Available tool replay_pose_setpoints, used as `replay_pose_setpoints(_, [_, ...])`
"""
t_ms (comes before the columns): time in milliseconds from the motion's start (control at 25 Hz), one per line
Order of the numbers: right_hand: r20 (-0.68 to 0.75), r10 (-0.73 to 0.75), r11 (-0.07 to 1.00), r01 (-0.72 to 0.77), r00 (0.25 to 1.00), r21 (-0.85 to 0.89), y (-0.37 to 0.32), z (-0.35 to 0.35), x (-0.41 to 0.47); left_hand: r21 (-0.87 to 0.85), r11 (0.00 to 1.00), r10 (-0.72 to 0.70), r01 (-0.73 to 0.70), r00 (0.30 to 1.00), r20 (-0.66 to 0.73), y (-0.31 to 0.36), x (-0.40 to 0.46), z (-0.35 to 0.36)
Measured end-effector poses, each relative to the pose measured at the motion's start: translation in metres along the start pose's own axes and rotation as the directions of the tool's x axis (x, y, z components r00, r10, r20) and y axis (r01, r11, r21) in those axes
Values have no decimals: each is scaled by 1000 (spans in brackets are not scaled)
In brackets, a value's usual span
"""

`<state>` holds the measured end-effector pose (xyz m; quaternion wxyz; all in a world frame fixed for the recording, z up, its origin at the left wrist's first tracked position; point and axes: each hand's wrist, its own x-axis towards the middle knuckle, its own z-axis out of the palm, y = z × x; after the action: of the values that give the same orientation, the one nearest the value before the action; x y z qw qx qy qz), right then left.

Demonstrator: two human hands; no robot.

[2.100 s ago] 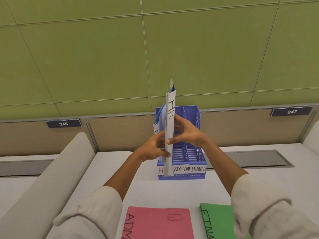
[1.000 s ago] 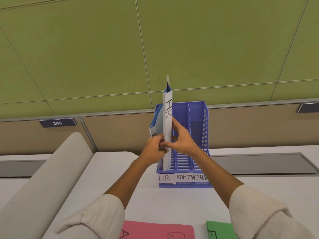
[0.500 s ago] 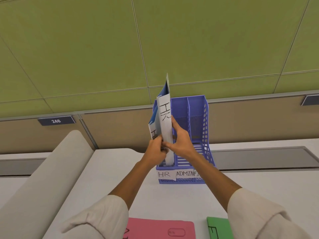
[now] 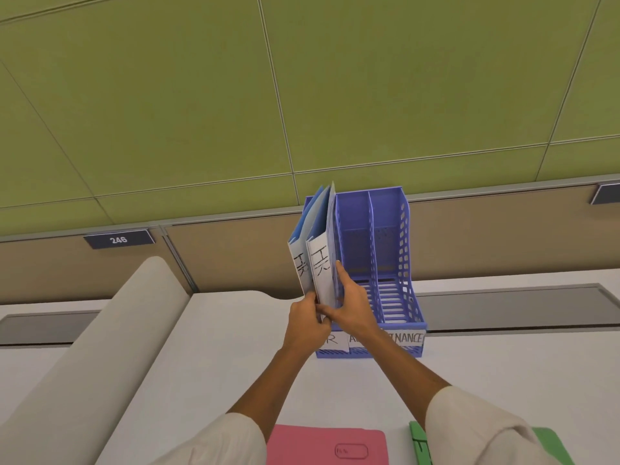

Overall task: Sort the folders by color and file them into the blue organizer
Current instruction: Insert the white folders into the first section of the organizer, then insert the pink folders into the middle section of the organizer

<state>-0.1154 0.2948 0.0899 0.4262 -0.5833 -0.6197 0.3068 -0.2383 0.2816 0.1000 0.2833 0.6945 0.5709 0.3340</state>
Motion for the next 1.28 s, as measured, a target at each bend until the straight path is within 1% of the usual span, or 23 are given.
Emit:
replay_pose_setpoints(120, [32,23,999,-22,999,-36,-5,-3,-8,20,1000,-10,10,1000,-5,1,-15,-3])
replay_pose_setpoints(240, [74,62,994,-55,995,-92,-13,-10,-27,95,994,-52,50,998,23,1,-34,-15])
replay_pose_setpoints(360, [83,64,987,-51,995,-151,-16,-17,-57,172,983,-76,70,997,31,-11,-62,-29])
replay_pose_setpoints(440, [96,99,975,-77,990,-208,-15,-12,-83,217,966,-155,143,987,39,-24,-88,-38])
replay_pose_setpoints(520, [118,159,963,-128,980,-235,-11,-2,-111,283,929,-261,239,964,42,-39,-116,-44])
replay_pose_setpoints(600, [185,208,951,-154,961,-270,-1,14,-147,318,888,-358,334,933,22,-59,-152,-51])
replay_pose_setpoints(680, [237,276,903,-167,932,-396,12,29,-180,289,857,-444,427,896,-8,-79,-184,-58])
replay_pose_setpoints(760, [254,356,843,-192,900,-503,19,42,-207,265,824,-518,502,855,-10,-95,-211,-68])
replay_pose_setpoints(800, [261,393,823,-211,882,-527,20,49,-220,273,809,-543,520,840,10,-102,-222,-72])
replay_pose_setpoints(880, [298,454,803,-241,840,-545,17,61,-242,305,791,-579,529,809,98,-112,-241,-80])
replay_pose_setpoints(960, [370,485,796,-223,792,-563,13,73,-260,306,779,-614,546,764,199,-116,-257,-83])
replay_pose_setpoints(1000, [396,483,795,-203,781,-571,11,78,-268,300,778,-621,552,747,236,-119,-263,-84])
replay_pose_setpoints(1040, [406,474,800,-190,781,-569,7,81,-275,284,780,-623,558,738,259,-122,-267,-84])
replay_pose_setpoints(1120, [395,455,820,-201,798,-536,-1,85,-290,191,787,-616,586,743,260,-126,-274,-88])
replay_pose_setpoints(1200, [376,437,848,-235,817,-475,-8,88,-306,-18,759,-626,651,737,255,-127,-275,-94])
replay_pose_setpoints(1240, [375,428,868,-258,822,-425,-13,90,-314,-157,713,-630,683,723,284,-123,-275,-99])
replay_pose_setpoints(1280, [381,416,890,-285,825,-356,-19,91,-321,-281,650,-617,706,706,346,-116,-275,-103])
